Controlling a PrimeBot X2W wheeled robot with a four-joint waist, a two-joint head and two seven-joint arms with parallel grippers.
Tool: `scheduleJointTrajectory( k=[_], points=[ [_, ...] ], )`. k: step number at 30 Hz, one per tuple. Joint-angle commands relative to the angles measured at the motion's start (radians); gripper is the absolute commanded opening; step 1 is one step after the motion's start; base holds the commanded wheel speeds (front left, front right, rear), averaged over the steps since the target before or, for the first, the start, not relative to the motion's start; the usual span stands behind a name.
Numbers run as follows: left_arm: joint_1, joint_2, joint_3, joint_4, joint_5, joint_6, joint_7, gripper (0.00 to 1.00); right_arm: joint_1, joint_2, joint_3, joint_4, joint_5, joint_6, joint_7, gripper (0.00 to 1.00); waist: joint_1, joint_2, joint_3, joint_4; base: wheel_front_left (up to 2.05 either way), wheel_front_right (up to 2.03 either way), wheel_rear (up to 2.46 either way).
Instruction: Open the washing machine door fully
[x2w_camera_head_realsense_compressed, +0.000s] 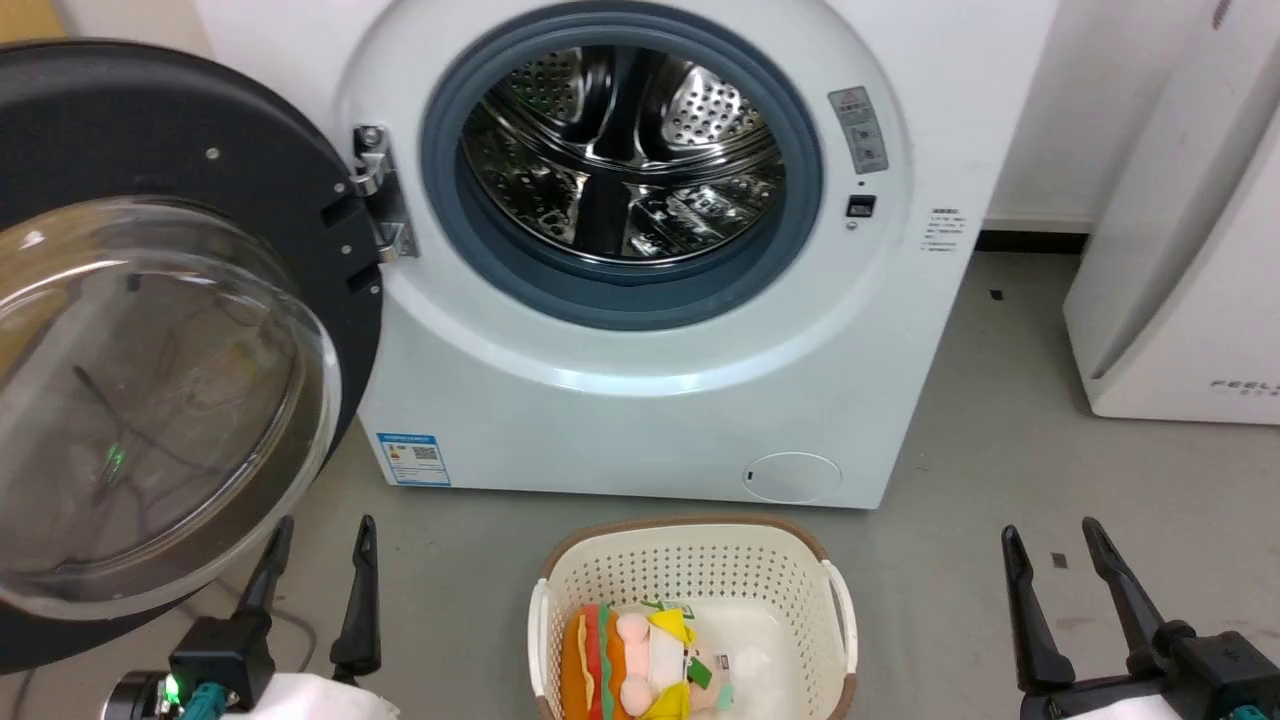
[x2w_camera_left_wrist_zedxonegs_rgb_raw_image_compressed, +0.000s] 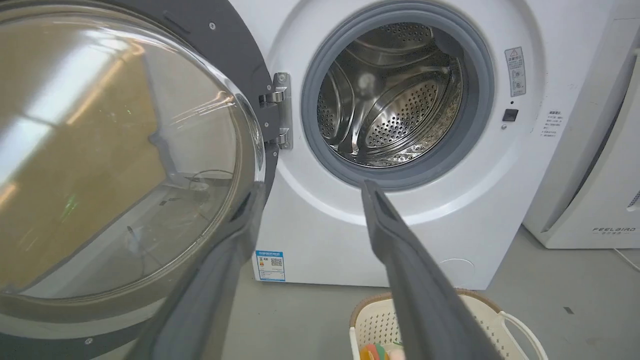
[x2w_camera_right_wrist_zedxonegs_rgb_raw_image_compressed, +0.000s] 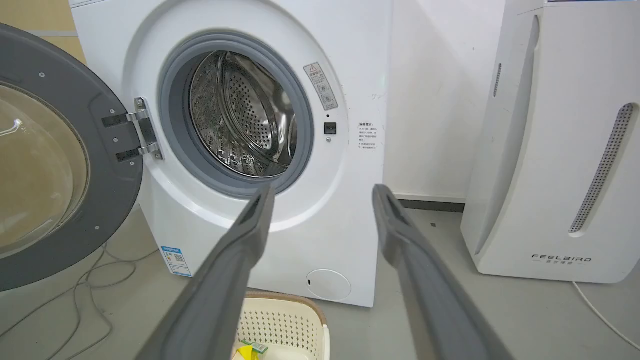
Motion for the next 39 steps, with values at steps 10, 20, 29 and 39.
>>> scheduleJointTrajectory(
  k=[10, 20, 29, 39],
  points=[
    [0.012, -0.005, -0.001, 0.008, 0.004, 0.01, 0.004, 0.0, -0.002, 0.0, 0.005, 0.004, -0.002, 0.0, 0.005, 0.0, 0.0, -0.0001, 0.003, -0.021, 0.0, 0.0, 0.0],
    [0.01, -0.007, -0.01, -0.005, 0.01, 0.019, 0.025, 0.0, -0.009, 0.0, 0.008, 0.002, -0.01, 0.0, 0.025, 0.0, 0.0, -0.0001, 0.006, -0.025, 0.0, 0.0, 0.0],
    [0.008, -0.009, -0.018, -0.016, 0.015, 0.027, 0.044, 0.0, -0.016, 0.0, 0.011, -0.001, -0.017, 0.0, 0.043, 0.0, 0.0, -0.0001, 0.008, -0.029, 0.0, 0.0, 0.0],
    [0.006, -0.011, -0.026, -0.029, 0.02, 0.037, 0.064, 0.0, -0.024, 0.001, 0.014, -0.003, -0.025, 0.0, 0.064, 0.0, 0.0, -0.0001, 0.011, -0.033, 0.0, 0.0, 0.0]
  ],
)
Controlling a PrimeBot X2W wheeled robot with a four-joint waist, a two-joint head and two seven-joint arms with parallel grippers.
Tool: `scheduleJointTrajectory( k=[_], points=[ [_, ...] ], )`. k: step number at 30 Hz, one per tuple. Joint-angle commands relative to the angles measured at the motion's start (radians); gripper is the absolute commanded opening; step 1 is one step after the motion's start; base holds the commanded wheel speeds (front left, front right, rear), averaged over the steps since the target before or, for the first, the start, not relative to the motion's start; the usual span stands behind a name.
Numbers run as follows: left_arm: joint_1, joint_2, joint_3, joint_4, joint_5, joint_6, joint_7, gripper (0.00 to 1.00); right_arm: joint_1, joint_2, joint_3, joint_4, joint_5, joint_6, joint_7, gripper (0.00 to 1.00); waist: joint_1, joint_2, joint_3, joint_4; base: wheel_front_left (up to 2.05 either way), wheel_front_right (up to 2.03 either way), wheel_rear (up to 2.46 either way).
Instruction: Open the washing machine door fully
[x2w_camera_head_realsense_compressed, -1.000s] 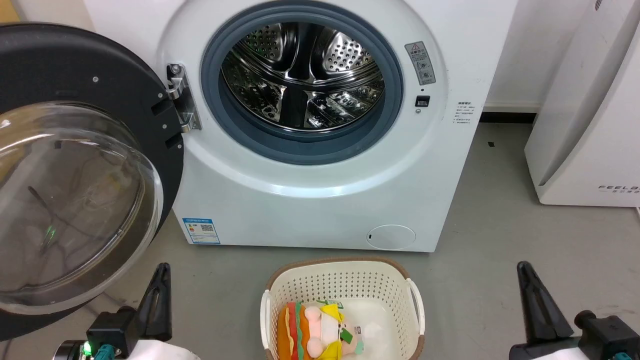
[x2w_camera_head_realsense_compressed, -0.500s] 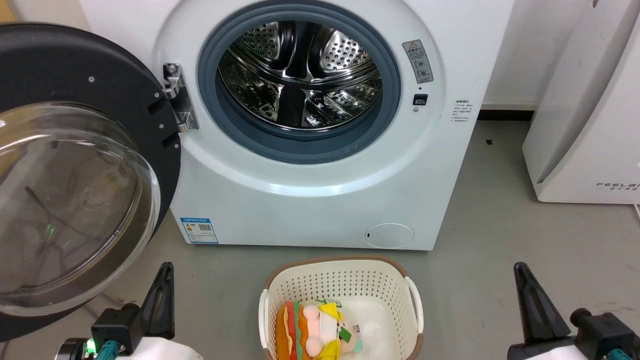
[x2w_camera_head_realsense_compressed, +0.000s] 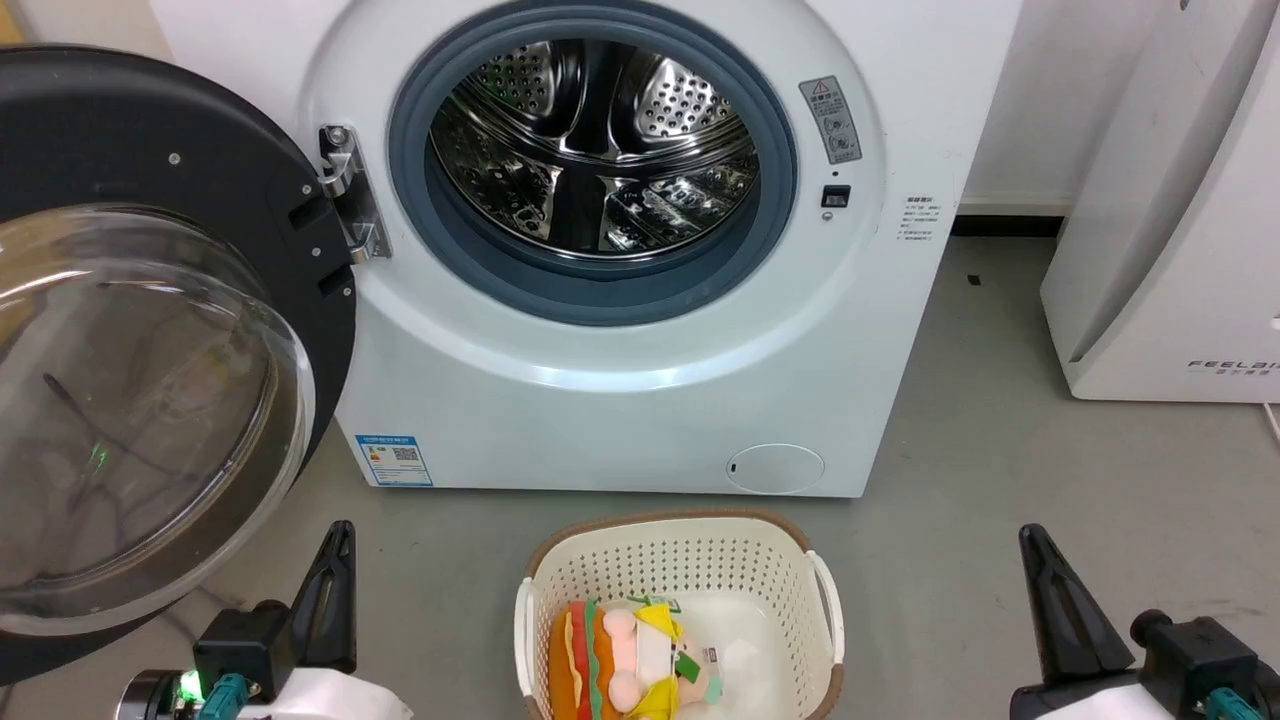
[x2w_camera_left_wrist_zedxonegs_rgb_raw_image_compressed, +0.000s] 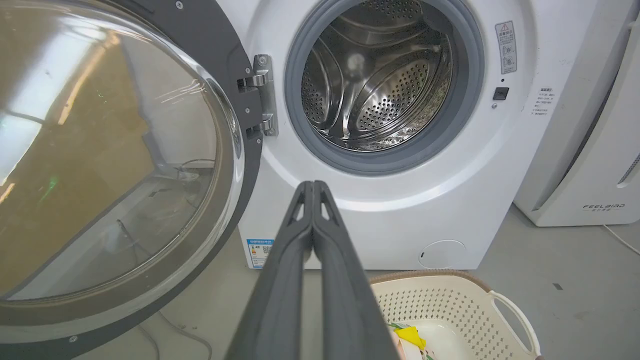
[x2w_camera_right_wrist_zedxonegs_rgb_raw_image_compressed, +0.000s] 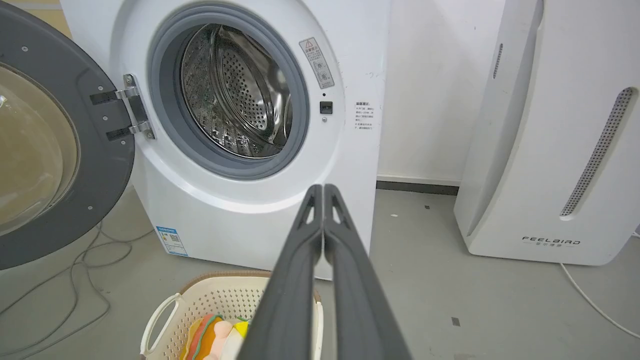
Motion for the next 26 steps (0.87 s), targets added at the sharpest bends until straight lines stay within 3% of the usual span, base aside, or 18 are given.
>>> scheduleJointTrajectory(
  k=[1, 26],
  points=[
    [-0.005, -0.005, -0.002, -0.009, 0.004, 0.006, 0.008, 0.0, -0.016, 0.001, 0.001, -0.005, -0.007, 0.0, 0.004, 0.0, 0.0, -0.0001, 0.0, -0.001, 0.0, 0.0, 0.0],
    [-0.009, -0.01, -0.022, -0.04, 0.017, 0.028, 0.057, 0.0, -0.034, 0.002, 0.008, -0.011, -0.025, 0.0, 0.053, 0.0, 0.0, -0.0001, 0.007, -0.011, 0.0, 0.0, 0.0]
  ],
)
